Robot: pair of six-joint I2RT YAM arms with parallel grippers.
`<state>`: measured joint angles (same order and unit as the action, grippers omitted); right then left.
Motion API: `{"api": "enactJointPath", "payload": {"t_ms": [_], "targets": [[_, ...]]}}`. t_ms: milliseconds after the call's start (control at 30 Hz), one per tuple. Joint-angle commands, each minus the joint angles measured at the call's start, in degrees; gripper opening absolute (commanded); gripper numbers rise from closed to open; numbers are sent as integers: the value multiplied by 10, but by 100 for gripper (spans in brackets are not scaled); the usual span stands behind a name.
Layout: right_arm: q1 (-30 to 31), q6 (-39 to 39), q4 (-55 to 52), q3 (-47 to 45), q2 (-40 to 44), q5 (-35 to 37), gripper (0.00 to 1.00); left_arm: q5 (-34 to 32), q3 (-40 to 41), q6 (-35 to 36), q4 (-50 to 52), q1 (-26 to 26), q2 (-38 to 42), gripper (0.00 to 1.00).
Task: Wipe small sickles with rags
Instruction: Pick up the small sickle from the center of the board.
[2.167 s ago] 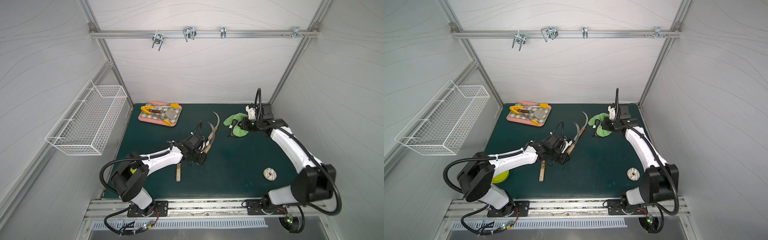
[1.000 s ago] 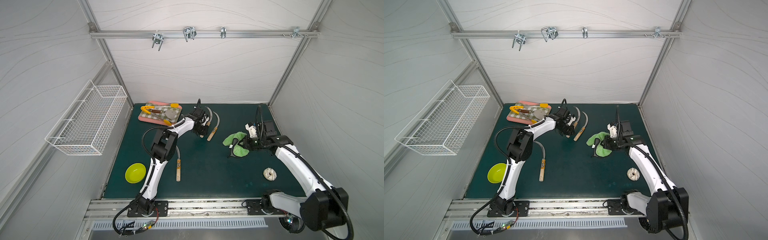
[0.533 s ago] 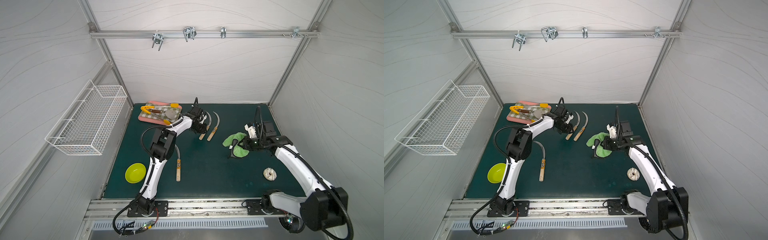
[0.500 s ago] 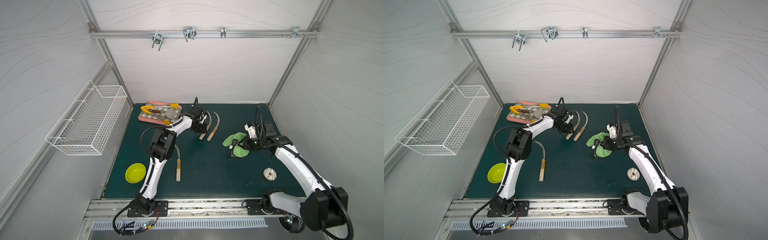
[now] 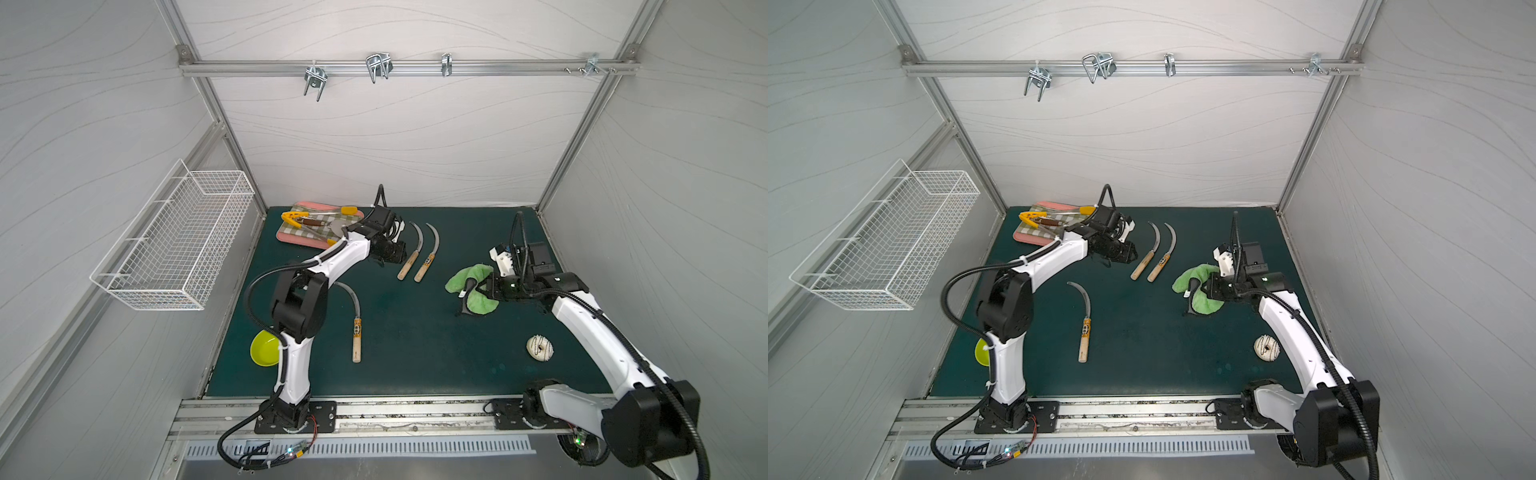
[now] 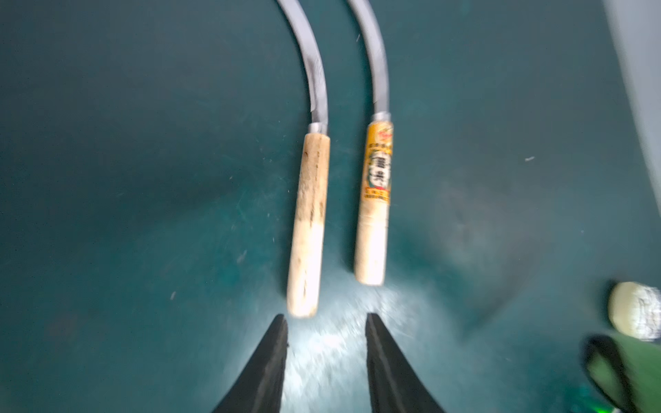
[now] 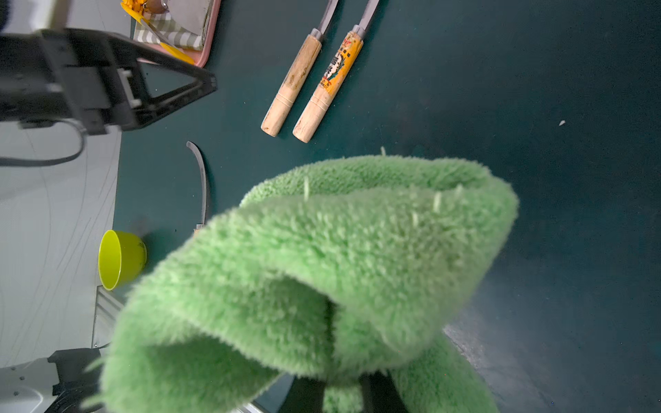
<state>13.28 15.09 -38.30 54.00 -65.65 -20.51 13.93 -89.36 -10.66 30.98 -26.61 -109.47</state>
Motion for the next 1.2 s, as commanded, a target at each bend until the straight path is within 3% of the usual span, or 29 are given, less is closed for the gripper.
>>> {"api": "enactJointPath", "payload": {"t_ms": [0,167,433,700,967,1167], "targets": [[2,-11,-16,16,13,-11,13,-58,101,-52,-29,-10,98,39],[1,-18,-22,19,4,-12,14,-195,262,-138,-10,-83,242,41],[4,-16,-21,18,-3,-23,15,-297,421,-295,48,-169,372,44],[17,-16,-19,17,-19,-20,16,-308,505,-364,59,-188,401,46],[22,-12,-18,19,-19,-17,16,-274,557,-386,9,-190,388,46],[27,-7,-15,21,-18,-17,16,-260,574,-387,-24,-191,364,38]]}}
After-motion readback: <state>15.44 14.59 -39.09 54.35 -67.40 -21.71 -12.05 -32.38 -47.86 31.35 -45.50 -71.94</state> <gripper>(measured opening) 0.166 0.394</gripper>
